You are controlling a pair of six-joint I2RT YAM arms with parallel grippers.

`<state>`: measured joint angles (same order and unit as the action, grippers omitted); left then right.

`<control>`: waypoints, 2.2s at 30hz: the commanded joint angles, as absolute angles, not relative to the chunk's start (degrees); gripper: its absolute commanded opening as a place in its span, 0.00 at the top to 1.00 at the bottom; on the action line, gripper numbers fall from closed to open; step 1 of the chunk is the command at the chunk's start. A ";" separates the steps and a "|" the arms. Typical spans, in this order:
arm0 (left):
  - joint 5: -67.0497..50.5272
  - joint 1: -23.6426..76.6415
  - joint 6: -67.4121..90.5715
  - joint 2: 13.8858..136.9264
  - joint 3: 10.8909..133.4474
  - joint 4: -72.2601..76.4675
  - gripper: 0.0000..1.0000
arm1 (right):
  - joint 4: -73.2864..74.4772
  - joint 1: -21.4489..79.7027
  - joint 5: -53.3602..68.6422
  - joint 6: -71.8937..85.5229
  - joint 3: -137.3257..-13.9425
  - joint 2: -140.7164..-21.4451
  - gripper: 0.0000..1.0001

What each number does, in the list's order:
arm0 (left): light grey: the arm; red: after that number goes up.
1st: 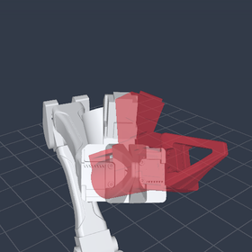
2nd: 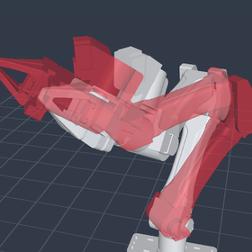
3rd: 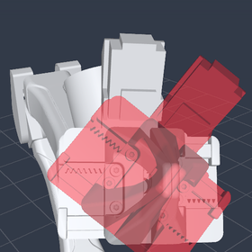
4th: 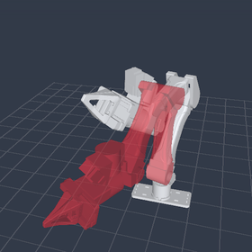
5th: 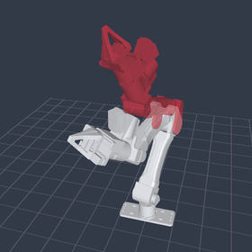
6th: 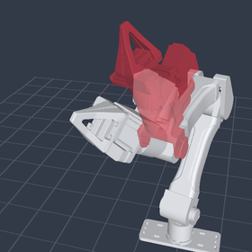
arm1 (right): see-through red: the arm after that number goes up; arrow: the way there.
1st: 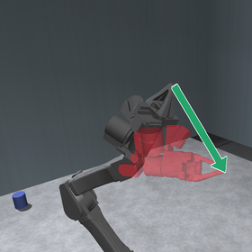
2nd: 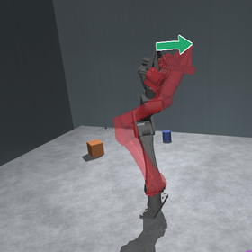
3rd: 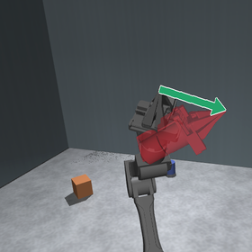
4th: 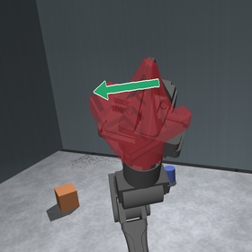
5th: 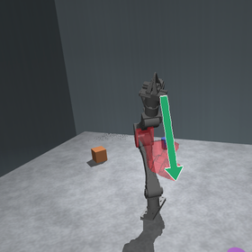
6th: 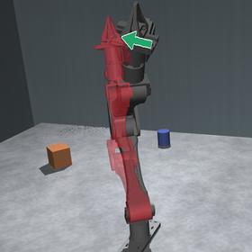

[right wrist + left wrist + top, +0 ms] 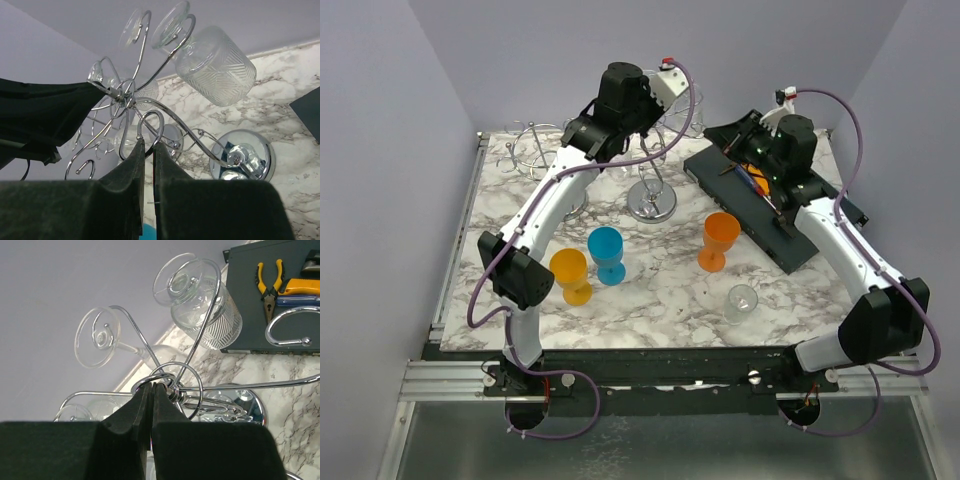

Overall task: Place the wine glass upside down on the wine glass rack
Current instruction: Adjust the wine rack at the center of the board, then pick up the wine glass at the center of the board.

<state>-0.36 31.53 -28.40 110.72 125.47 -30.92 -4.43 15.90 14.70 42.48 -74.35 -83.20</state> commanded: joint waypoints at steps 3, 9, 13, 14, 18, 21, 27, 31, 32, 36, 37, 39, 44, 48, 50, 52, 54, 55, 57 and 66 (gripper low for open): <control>4.83 29.44 -29.02 110.39 126.39 -27.64 1.00 | -0.69 17.40 12.88 40.47 -71.66 -81.68 1.00; 3.53 29.49 -27.48 106.79 122.84 -27.76 0.79 | 2.71 17.37 10.48 39.57 -74.16 -81.27 0.88; 3.25 29.47 -26.45 102.56 118.96 -27.82 0.46 | 4.84 17.39 9.27 39.00 -75.37 -79.91 0.66; 3.23 29.45 -25.89 101.32 117.82 -27.90 0.41 | 5.64 17.39 8.94 38.45 -75.73 -79.45 0.61; 1.03 29.45 -25.04 96.41 112.80 -27.99 0.23 | 9.09 17.34 7.63 36.91 -77.11 -77.69 0.56; 0.05 29.55 -23.03 93.01 110.66 -28.72 0.19 | 12.29 17.31 6.93 35.92 -77.77 -76.59 0.53; -5.19 29.51 -17.93 87.16 108.12 -32.52 0.09 | 19.15 17.31 4.22 33.03 -76.02 -71.93 0.39; -8.41 29.46 -12.52 82.28 105.88 -36.11 0.01 | 26.53 17.30 0.25 30.20 -74.29 -67.54 0.00; -8.92 29.48 -11.87 80.91 105.15 -36.81 0.01 | 28.59 17.31 -1.98 29.32 -73.60 -66.07 0.00; -10.02 29.49 -12.25 76.62 102.32 -42.07 0.01 | 35.89 17.25 -3.06 27.24 -70.84 -61.21 0.00; -10.09 29.45 -12.64 75.72 101.82 -44.01 0.01 | 37.90 17.28 -2.06 27.17 -70.15 -60.38 0.00; -10.03 29.44 -13.28 74.59 101.35 -48.00 0.01 | 41.37 17.22 -0.46 28.38 -67.98 -58.57 0.00; -8.37 29.36 -11.97 71.06 96.27 -51.18 0.01 | 50.62 17.23 -0.87 34.45 -61.50 -52.62 0.04; -6.03 28.72 -8.55 69.65 93.70 -51.85 0.01 | 58.11 17.30 -1.72 38.41 -58.80 -48.76 0.08; -5.70 27.85 -7.38 69.72 93.85 -53.00 0.01 | 60.99 17.29 -0.60 40.15 -57.49 -47.47 0.11; -5.70 26.68 -6.86 69.70 93.87 -54.05 0.01 | 62.93 17.31 -0.44 40.79 -56.33 -46.47 0.13; -5.79 25.50 -6.92 69.80 94.12 -54.93 0.01 | 64.33 17.26 1.89 41.71 -54.45 -45.37 0.16; -5.95 24.83 -7.18 69.85 94.26 -55.27 0.01 | 64.51 17.26 2.82 42.08 -53.29 -44.78 0.17; -6.14 23.68 -7.38 69.71 94.12 -55.61 0.01 | 64.13 17.27 4.45 42.80 -50.16 -43.63 0.20; -4.79 21.76 -7.36 68.51 92.86 -56.16 0.01 | 61.31 17.30 8.54 44.21 -43.40 -43.46 0.28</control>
<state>-6.83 22.41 -8.73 70.26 93.60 -54.70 61.69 16.99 5.43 43.07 -45.28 -43.83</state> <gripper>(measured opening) 0.986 0.727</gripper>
